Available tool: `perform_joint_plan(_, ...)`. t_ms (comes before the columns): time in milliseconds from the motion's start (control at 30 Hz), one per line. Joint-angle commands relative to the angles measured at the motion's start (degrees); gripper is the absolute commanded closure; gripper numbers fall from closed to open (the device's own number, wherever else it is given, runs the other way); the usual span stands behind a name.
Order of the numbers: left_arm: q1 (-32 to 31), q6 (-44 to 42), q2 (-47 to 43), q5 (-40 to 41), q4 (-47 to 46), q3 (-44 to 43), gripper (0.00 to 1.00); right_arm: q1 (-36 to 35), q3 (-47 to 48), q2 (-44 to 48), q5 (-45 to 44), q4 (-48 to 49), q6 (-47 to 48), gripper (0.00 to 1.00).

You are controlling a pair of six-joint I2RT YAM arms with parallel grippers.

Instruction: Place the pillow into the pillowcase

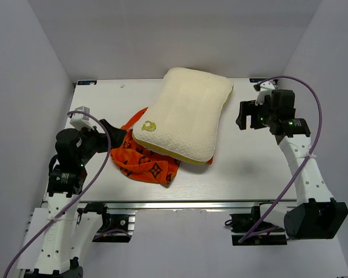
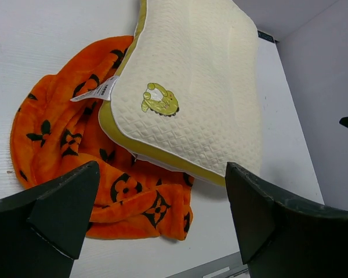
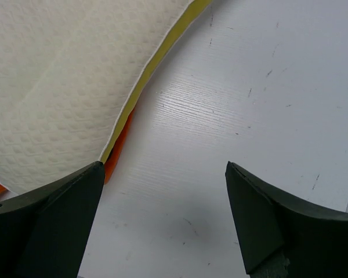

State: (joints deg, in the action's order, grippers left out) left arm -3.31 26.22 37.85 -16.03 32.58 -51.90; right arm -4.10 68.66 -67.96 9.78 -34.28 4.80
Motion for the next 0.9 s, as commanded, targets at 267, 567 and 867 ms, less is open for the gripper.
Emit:
perform_joint_plan(267,0.3,1.9,-2.1,-0.8,2.3,0.9,0.03,-4.6,-1.6,3.1,27.1,-2.6,32.0,0.11)
perform_joint_plan(567,0.3,4.1,-3.0,-0.2,3.6,2.3,0.82,-19.4,-2.3,1.8,30.0,6.9,32.1,0.3)
perform_joint_plan(867,0.3,5.4,-3.5,2.5,8.6,0.5,0.22,-38.1,3.8,-10.0,9.4,23.2,18.9,0.11)
